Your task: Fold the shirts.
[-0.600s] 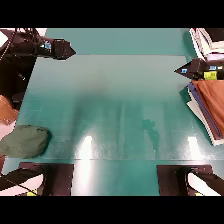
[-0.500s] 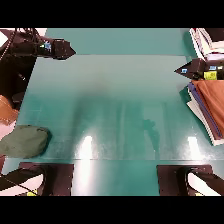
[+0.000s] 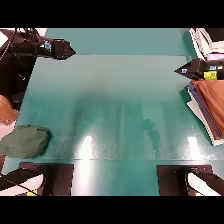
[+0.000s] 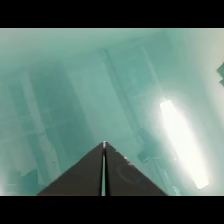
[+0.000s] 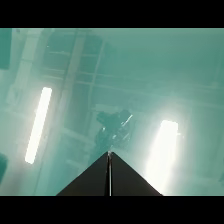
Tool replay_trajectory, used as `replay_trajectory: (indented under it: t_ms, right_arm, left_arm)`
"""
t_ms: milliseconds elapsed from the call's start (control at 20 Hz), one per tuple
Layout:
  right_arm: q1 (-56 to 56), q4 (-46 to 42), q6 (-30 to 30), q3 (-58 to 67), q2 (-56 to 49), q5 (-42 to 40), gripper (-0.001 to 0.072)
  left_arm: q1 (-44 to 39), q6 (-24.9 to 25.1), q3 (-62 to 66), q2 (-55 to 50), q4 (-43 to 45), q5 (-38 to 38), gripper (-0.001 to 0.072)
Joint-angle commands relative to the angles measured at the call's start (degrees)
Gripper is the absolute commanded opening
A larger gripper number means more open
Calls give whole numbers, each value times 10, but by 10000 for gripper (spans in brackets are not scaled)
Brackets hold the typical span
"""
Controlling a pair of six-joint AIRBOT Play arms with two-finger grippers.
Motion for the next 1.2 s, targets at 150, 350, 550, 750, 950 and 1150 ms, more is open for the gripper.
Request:
replay_trajectory:
  t_ms: [150, 350, 550, 750, 950, 1150]
  right_arm:
    - [0, 0, 0, 0, 0, 2, 17]
    - [0, 0, 0, 0, 2, 2, 17]
    - [0, 0, 0, 0, 1, -2, 17]
    - [0, -1, 0, 0, 1, -2, 17]
    - [0, -7, 0, 0, 1, -2, 17]
    - [0, -7, 0, 0, 1, -2, 17]
  left_arm:
    - [8, 0, 1, 6, 10, -5, 25]
    - [54, 1, -12, 61, 172, -198, 25]
    - [139, -5, -173, 178, 274, -253, 26]
    - [205, -6, -372, 237, 279, -268, 467]
    - [212, -22, -515, 238, 316, -184, 540]
    - [212, -77, -541, 238, 323, -165, 503]
